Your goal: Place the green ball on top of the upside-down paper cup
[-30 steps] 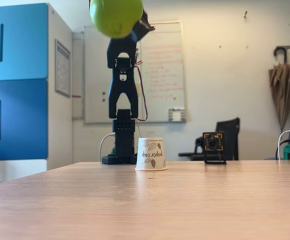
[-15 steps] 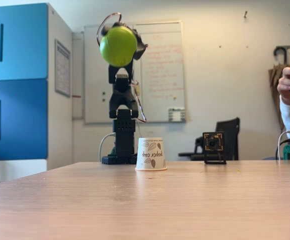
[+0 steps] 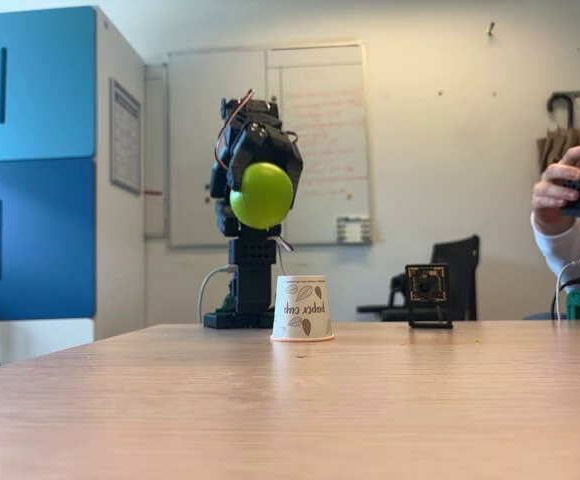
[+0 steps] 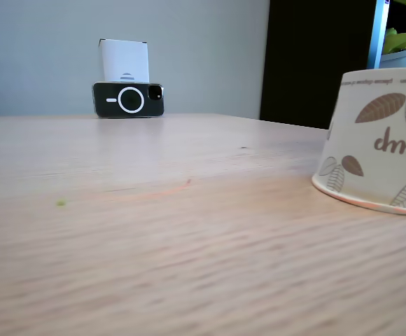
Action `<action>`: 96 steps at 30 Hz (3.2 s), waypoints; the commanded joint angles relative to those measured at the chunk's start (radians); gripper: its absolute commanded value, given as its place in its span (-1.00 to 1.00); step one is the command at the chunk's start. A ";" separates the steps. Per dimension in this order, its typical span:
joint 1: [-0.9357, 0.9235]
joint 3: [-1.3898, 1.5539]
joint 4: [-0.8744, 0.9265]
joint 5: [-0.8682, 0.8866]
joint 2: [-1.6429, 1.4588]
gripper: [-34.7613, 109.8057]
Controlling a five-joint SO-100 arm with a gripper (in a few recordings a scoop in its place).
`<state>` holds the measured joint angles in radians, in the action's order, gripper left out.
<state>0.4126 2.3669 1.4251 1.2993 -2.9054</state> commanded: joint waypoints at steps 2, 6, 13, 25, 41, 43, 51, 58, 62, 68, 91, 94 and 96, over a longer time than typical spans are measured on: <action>0.066 0.035 0.006 0.037 -0.031 -0.16; 0.106 0.032 0.005 0.040 0.020 -0.16; 0.179 0.052 0.006 0.064 0.049 -0.16; 0.210 0.063 -0.127 0.071 0.244 -0.15; 0.206 0.189 -0.252 0.072 0.242 -0.10; 0.209 0.199 -0.259 0.072 0.235 -0.09; 0.215 0.201 -0.258 0.072 0.222 -0.03; 0.215 0.201 -0.242 0.074 0.192 0.00; 0.219 0.201 -0.242 0.077 0.175 0.04; 0.222 0.201 -0.242 0.080 0.138 0.07; 0.253 0.183 -0.138 0.106 -0.115 0.14; 0.235 0.149 -0.120 0.069 -0.164 0.14; 0.219 0.117 -0.109 0.035 -0.189 0.14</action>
<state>0.6443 2.5510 1.3070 1.3652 -3.0680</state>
